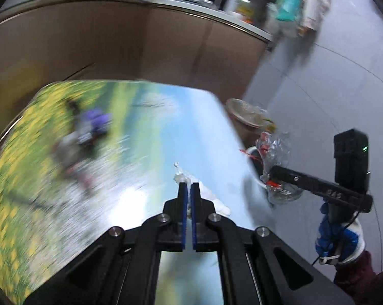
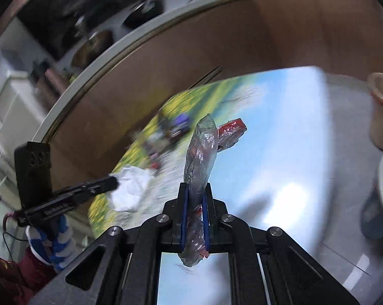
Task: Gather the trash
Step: 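Carry tissue and plastic bag to the bin and open both grippers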
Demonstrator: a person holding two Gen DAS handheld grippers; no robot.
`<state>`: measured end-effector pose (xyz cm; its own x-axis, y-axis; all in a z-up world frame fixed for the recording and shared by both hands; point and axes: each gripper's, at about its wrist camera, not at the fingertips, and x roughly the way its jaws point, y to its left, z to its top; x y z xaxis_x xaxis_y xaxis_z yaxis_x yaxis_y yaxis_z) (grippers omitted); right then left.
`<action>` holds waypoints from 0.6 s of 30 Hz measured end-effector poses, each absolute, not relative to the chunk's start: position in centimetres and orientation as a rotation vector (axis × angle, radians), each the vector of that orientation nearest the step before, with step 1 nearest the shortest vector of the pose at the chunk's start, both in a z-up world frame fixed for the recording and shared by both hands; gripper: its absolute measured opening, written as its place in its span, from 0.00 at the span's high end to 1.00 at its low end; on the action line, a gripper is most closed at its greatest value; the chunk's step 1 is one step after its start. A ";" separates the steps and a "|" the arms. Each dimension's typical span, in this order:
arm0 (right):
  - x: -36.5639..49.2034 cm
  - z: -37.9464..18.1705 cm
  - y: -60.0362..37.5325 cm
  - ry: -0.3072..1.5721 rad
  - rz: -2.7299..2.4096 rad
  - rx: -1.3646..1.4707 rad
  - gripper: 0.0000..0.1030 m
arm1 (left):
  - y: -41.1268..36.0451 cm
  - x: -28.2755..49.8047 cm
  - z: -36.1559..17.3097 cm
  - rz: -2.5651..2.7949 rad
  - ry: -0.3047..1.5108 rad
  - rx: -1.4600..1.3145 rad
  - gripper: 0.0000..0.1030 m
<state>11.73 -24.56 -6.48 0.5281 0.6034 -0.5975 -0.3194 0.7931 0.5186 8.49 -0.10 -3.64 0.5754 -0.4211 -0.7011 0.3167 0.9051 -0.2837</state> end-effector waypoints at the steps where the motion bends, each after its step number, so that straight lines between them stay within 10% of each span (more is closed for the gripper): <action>1: 11.7 -6.7 -26.5 0.841 0.526 0.385 0.90 | -2.5 9.6 -3.4 -0.473 0.857 -0.116 0.98; 18: 17.5 -14.1 -53.7 0.845 -0.119 0.463 0.87 | -37.4 24.5 -9.2 -0.792 0.973 0.081 0.98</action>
<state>17.52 -53.74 -14.11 0.6634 0.0791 -0.7441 0.2820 0.8946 0.3466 24.53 -37.40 -9.18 0.3111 -0.5648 -0.7644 0.6337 0.7227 -0.2761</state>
